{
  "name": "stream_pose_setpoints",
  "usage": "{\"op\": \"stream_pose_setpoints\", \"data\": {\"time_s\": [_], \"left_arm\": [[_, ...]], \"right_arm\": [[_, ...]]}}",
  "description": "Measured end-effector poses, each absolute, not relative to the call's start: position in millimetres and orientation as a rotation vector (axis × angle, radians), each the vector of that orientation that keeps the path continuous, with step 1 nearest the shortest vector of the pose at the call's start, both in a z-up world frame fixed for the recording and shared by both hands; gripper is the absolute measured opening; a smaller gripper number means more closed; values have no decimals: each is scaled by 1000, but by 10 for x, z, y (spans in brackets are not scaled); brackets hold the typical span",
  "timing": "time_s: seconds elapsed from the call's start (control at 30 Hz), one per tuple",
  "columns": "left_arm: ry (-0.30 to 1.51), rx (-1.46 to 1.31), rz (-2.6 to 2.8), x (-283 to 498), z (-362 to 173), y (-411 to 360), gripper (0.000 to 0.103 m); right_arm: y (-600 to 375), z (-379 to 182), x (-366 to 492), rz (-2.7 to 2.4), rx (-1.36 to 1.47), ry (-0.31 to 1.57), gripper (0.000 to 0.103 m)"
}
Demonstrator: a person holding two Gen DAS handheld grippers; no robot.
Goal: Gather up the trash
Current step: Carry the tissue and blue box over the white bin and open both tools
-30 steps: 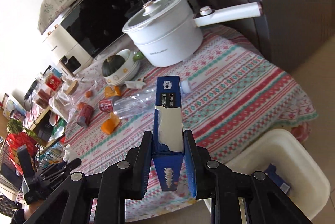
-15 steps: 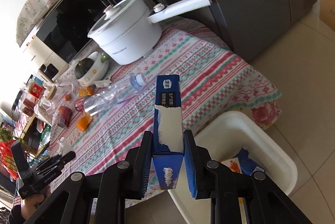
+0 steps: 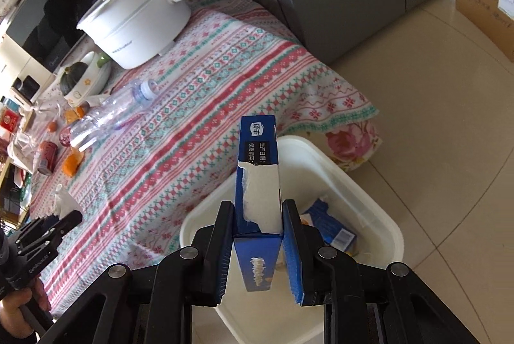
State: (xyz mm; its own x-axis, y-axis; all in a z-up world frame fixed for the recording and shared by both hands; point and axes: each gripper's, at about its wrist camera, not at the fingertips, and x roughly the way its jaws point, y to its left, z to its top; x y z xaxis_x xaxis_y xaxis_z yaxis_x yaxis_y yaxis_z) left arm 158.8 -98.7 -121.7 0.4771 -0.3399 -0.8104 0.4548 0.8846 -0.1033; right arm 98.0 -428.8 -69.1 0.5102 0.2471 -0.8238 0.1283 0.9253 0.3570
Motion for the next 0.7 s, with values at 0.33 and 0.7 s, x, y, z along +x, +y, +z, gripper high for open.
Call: {"op": "stream_pose_setpoints", "data": {"time_s": [0.33,0.7], "left_arm": [[1029,135,-605,1560,-1499,-1611,34],[1086,251,-712,1432,-1868,-2348,35]], "right_arm": [[-4444,-814,960,-43,406,1110,76],[-4647,-846,934,-101,432,1117,79]]}}
